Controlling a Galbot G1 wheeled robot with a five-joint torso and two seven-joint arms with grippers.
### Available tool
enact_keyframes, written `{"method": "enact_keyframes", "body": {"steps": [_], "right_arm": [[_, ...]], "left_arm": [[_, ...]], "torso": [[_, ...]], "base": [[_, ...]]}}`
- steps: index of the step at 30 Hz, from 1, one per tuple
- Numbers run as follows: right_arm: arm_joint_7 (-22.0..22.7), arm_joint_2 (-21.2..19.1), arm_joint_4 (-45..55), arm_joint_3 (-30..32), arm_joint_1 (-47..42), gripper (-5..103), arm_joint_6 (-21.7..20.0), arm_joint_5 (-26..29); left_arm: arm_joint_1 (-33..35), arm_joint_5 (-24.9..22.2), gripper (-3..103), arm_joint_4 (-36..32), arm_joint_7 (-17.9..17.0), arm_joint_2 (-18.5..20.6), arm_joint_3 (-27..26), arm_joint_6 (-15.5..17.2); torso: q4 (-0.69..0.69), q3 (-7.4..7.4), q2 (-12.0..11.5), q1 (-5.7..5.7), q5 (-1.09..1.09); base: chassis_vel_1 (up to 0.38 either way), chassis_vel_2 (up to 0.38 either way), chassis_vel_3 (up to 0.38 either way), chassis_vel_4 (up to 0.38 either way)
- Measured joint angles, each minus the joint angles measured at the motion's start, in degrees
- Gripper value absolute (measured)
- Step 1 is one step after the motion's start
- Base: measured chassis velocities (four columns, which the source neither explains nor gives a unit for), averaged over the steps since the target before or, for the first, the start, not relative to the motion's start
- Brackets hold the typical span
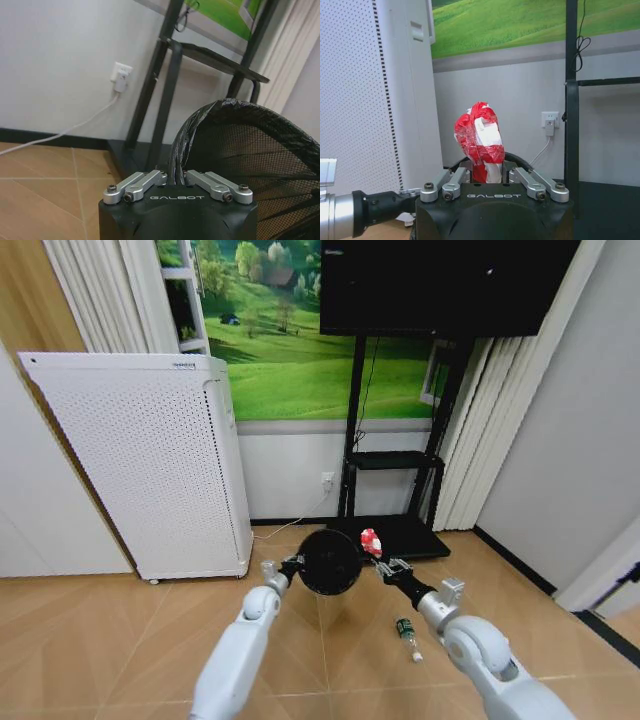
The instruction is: Pick up the trash bin and place the garbage on the floor into it.
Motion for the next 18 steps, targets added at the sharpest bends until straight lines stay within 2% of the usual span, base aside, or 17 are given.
{"method": "enact_keyframes", "body": {"steps": [7, 12, 14, 15, 17, 18], "right_arm": [[-1.02, 1.93, -2.00, -3.78, -0.57, 28, 1.33, -4.49], [1.25, 3.25, -1.97, -5.52, -0.71, 27, 0.86, -6.58], [3.01, 3.51, -1.40, -5.67, -0.55, 37, 0.33, -6.51], [3.01, 3.51, -1.40, -5.67, -0.55, 37, 0.33, -6.51], [3.44, 3.24, -0.62, -5.01, -0.48, 48, 0.05, -5.88], [3.44, 3.24, -0.62, -5.01, -0.48, 48, 0.05, -5.88]], "left_arm": [[1.04, 1.50, 4, 0.02, -0.55, -2.32, 1.01, 0.00], [1.39, 1.60, 4, -1.10, -0.92, -2.42, 1.27, 0.24], [1.65, 1.60, 4, -1.87, -1.09, -2.21, 1.30, 0.47], [1.65, 1.60, 4, -1.87, -1.09, -2.21, 1.30, 0.47], [1.85, 1.66, 4, -2.14, -1.07, -2.03, 1.08, 0.51], [1.85, 1.66, 4, -2.14, -1.07, -2.03, 1.08, 0.51]], "torso": [[0.00, 0.00, 0.00, -0.01, 0.00], [0.00, -0.01, 0.00, -0.01, -0.01], [0.01, -0.01, 0.00, -0.01, -0.01], [0.01, -0.01, 0.00, -0.01, -0.01], [0.00, 0.00, 0.00, -0.01, -0.02], [0.00, 0.00, 0.00, -0.01, -0.02]], "base": [[0.000, 0.000, 0.000, 0.000], [0.000, 0.000, 0.000, 0.000], [0.000, 0.000, 0.000, 0.000], [0.000, 0.000, 0.000, 0.000], [0.000, 0.000, 0.000, 0.000], [0.000, 0.000, 0.000, 0.000]]}}
